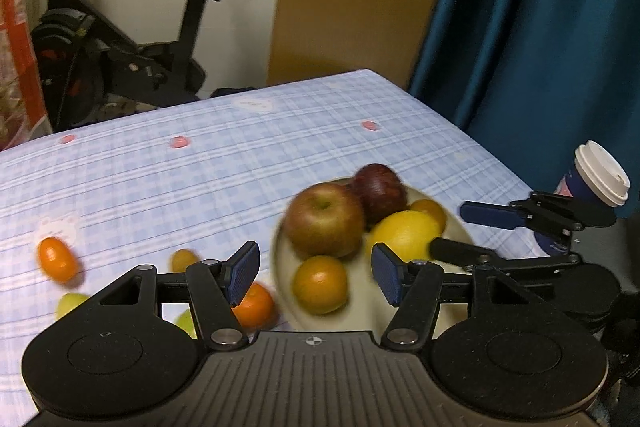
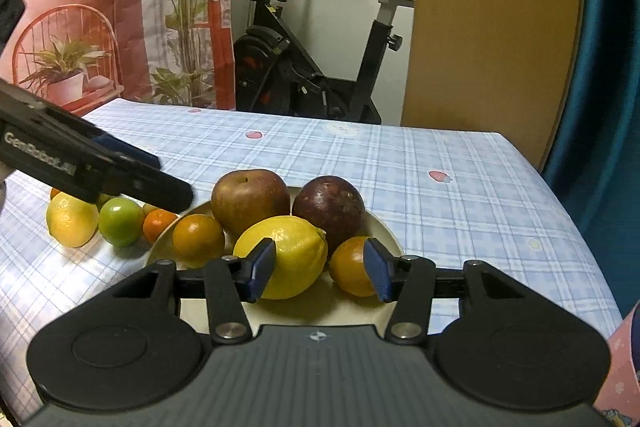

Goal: Organize fruits
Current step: 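Move the left tool to the large yellow grapefruit in the pile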

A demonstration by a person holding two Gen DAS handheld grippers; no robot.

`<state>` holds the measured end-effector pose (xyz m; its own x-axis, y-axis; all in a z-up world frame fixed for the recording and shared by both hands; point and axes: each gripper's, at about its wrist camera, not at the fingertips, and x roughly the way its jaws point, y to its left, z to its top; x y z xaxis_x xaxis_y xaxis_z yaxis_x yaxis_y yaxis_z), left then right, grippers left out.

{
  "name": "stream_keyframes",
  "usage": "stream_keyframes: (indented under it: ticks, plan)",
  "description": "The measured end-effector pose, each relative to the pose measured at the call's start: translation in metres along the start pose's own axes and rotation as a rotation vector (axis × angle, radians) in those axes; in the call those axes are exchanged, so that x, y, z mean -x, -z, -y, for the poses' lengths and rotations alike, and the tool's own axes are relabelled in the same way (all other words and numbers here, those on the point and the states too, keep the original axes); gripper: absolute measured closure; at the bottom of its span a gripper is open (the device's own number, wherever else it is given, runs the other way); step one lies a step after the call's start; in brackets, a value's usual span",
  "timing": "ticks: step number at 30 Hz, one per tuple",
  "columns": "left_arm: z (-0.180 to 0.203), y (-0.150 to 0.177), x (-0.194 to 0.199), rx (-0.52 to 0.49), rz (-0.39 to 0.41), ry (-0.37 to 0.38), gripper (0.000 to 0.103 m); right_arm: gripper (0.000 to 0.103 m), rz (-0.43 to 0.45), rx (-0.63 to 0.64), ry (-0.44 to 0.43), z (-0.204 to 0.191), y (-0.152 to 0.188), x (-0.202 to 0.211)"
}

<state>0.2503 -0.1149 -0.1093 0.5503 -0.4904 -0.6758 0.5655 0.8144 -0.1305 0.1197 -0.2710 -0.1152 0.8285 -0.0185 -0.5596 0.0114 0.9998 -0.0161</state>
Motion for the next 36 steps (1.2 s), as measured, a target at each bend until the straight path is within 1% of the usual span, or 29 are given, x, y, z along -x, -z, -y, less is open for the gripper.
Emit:
stream_keyframes:
  ticks: [4, 10, 15, 19, 22, 25, 29, 36]
  plan:
    - [-0.024, 0.004, 0.016, 0.034, 0.016, -0.027, 0.039, 0.051, 0.003, 0.000, -0.005, -0.003, -0.001, 0.003]
    - [-0.059, 0.008, 0.044, 0.103, 0.053, -0.101, 0.039, 0.051, 0.026, 0.018, -0.034, -0.013, -0.009, 0.006]
    - [-0.084, 0.018, 0.070, 0.156, 0.088, -0.149, 0.038, 0.051, 0.038, 0.038, -0.081, -0.028, -0.019, 0.004]
    - [-0.095, 0.027, 0.081, 0.166, 0.086, -0.192, 0.038, 0.051, 0.033, 0.057, -0.136, -0.044, -0.025, 0.000]
    - [-0.098, 0.031, 0.084, 0.175, 0.082, -0.197, 0.038, 0.051, 0.025, 0.069, -0.189, -0.057, -0.030, -0.005]
    - [-0.100, 0.037, 0.085, 0.197, 0.081, -0.181, 0.038, 0.051, 0.009, 0.090, -0.244, -0.073, -0.034, -0.011]
    - [-0.099, 0.048, 0.084, 0.235, 0.080, -0.158, 0.038, 0.051, -0.019, 0.153, -0.311, -0.101, -0.037, -0.022]
    - [-0.099, 0.062, 0.077, 0.264, 0.060, -0.128, 0.038, 0.051, -0.065, 0.263, -0.426, -0.149, -0.031, -0.038]
